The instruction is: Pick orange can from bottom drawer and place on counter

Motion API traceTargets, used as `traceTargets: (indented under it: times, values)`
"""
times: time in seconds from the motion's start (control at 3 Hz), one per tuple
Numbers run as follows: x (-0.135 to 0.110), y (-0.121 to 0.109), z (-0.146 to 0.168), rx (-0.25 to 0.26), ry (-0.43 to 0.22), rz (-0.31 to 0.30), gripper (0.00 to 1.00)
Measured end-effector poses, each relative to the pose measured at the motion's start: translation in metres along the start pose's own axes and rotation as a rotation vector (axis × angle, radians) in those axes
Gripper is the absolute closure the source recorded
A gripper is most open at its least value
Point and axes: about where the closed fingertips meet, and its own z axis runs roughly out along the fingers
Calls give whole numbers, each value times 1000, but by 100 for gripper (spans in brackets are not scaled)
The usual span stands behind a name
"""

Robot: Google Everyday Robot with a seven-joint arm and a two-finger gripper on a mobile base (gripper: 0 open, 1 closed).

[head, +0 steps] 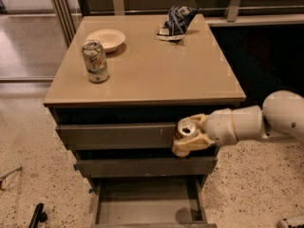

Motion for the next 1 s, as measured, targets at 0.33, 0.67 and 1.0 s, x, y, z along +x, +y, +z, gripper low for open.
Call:
traceTargets:
  times: [0.33,0.67,1.0]
  values:
    - [-32,4,-17,13,21,-49,100]
    - [-39,6,-20,6,21,-52,100]
    - [-62,8,-29,-7,22,-60,100]
